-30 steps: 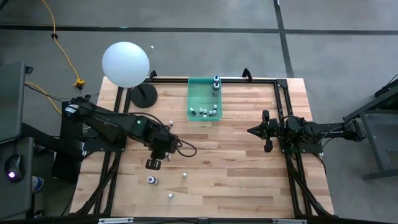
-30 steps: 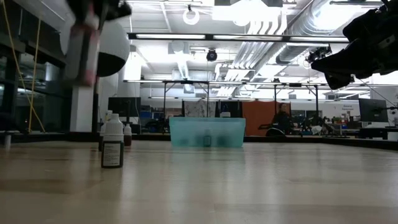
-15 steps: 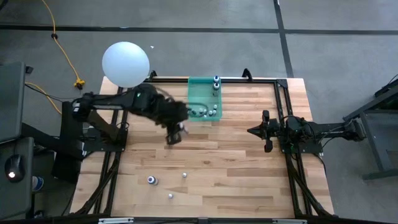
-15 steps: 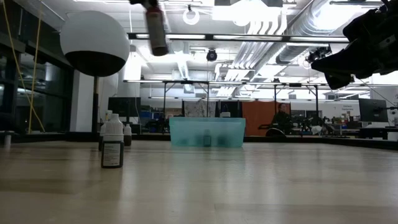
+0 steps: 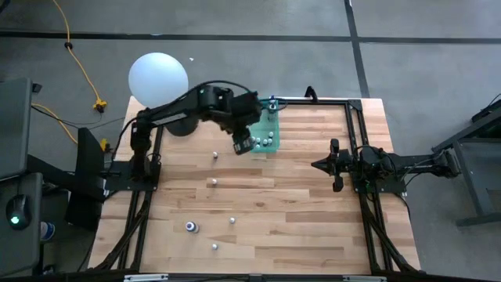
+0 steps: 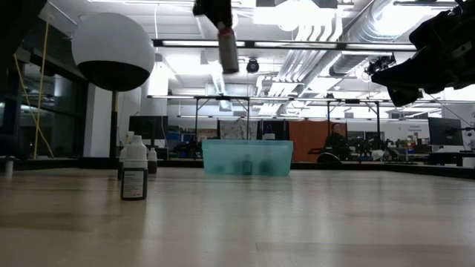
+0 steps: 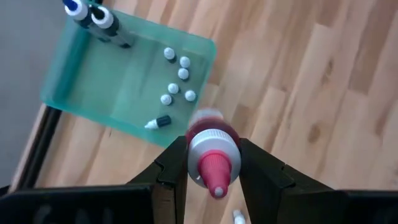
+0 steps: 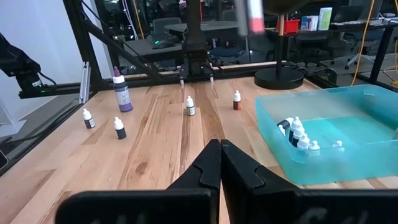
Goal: Pick & Place food coloring
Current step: Put the pink food coloring bottle into the light blue bin
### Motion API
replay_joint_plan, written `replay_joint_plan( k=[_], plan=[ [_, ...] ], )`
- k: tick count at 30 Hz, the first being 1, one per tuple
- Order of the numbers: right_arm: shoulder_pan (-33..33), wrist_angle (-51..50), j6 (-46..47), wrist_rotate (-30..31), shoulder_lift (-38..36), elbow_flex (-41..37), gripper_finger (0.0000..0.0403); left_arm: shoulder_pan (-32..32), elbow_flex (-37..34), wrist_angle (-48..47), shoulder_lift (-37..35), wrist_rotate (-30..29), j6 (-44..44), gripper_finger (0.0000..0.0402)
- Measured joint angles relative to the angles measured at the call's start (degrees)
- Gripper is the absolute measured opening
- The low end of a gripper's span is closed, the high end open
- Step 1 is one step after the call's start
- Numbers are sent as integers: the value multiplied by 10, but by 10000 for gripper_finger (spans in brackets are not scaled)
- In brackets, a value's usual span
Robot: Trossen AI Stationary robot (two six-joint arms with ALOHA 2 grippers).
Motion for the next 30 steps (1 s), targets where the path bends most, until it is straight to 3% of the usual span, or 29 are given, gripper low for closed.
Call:
replay_joint_plan(
  k=[12,18,30],
  plan=[
    [0,-1,0,2,0,0,0,92,-8,48,72,-21,-66,101],
    [0,0,0,3,4,0,0,129,-8,151,118,-24,-85,103],
    [0,0,0,3,15,0,0,188,-8,255,196,-4,-118,106]
  ],
)
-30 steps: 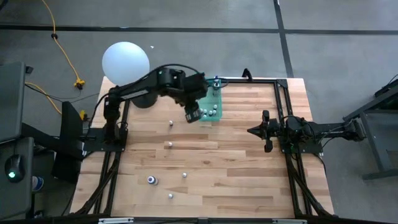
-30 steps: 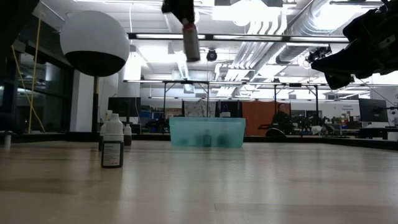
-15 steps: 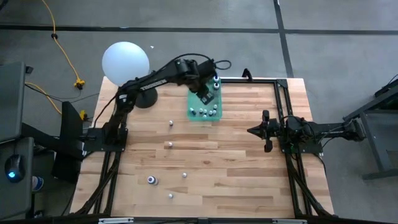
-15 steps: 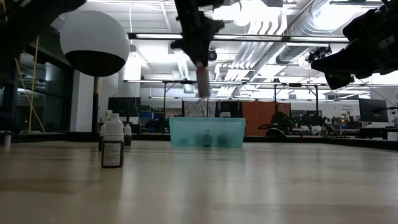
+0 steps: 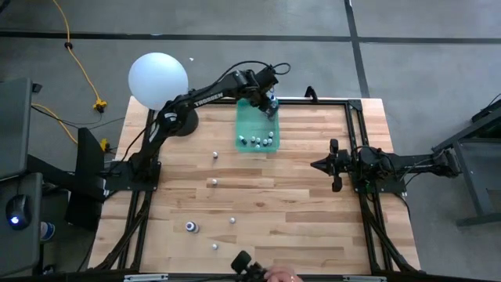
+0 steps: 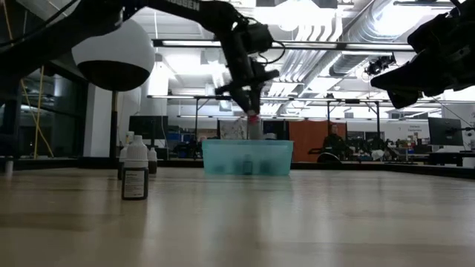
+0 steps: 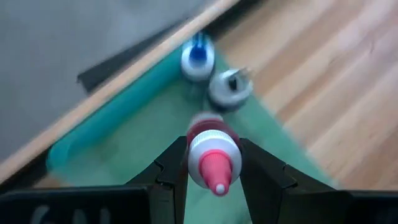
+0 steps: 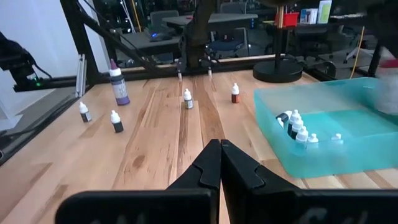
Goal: Pick & Place food coloring
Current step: Put the pink food coloring bottle into the light blue bin
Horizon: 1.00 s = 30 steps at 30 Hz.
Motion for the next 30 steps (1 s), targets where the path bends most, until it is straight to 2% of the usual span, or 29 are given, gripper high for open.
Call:
replay_joint_plan(
  k=[3,5,12,30],
  plan=[
    [0,0,0,1,1,0,0,9,-1,-5,10,2,-4,107],
    [0,1,0,2,2,0,0,14,2,24,18,-1,-8,107],
    [0,1,0,1,3,0,0,20,1,-2,27,17,-6,107],
    [0,1,0,1,3,0,0,37,0,-36,39,-41,68,107]
  ],
)
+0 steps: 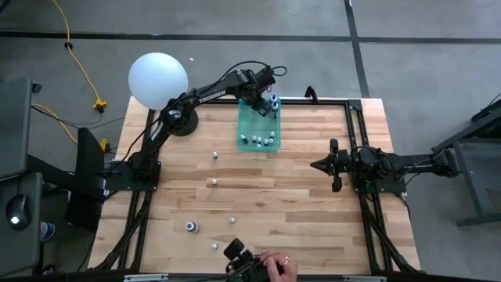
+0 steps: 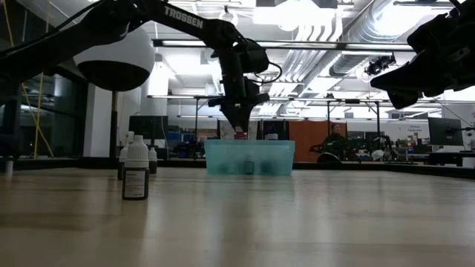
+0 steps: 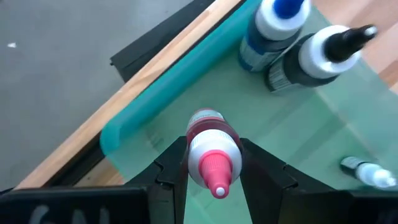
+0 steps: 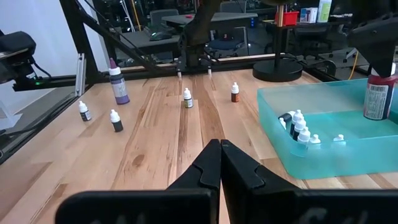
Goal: Pick & Place food coloring
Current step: Put the pink food coloring bottle into the light blue bin
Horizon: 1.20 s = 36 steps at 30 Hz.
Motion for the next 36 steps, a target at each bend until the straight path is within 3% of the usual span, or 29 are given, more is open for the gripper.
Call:
replay_joint_plan(
  k=[18,36],
  plan=[
    [0,0,0,0,0,0,0,29,0,-19,6,-1,26,115],
    [0,0,0,0,0,0,0,31,0,-18,17,52,40,124]
  ],
)
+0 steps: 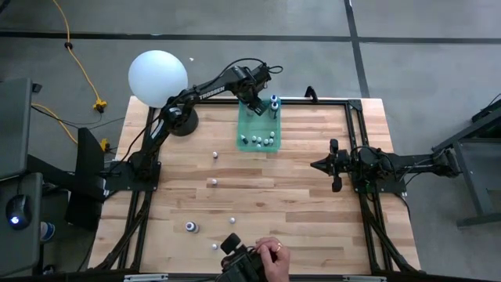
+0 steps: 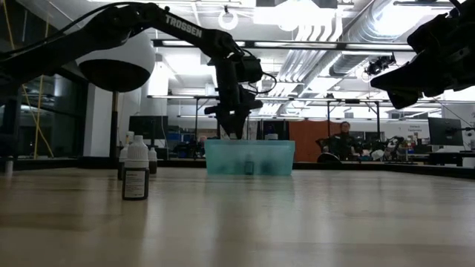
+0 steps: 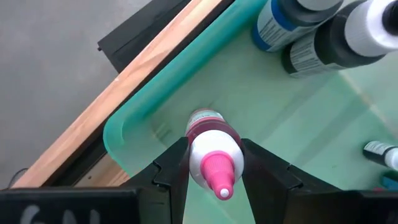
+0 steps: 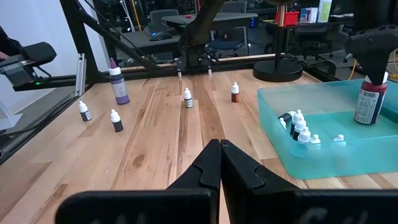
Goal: Pick & Place food coloring
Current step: Put the pink food coloring bottle into the light blue bin, then put the large violet food coloring bottle into the light blue bin
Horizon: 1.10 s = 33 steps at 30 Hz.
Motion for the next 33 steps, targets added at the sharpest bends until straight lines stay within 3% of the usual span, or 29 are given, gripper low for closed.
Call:
replay_joint_plan(
  k=[4,16,25,33],
  plan=[
    [0,0,0,0,0,0,0,0,0,0,0,-1,9,139],
    [0,0,0,0,0,0,0,0,0,10,-3,-5,19,243],
    [0,0,0,0,0,0,0,0,23,22,-64,-24,36,248],
    [0,0,0,0,0,0,0,-16,24,35,-164,9,49,248]
  ],
)
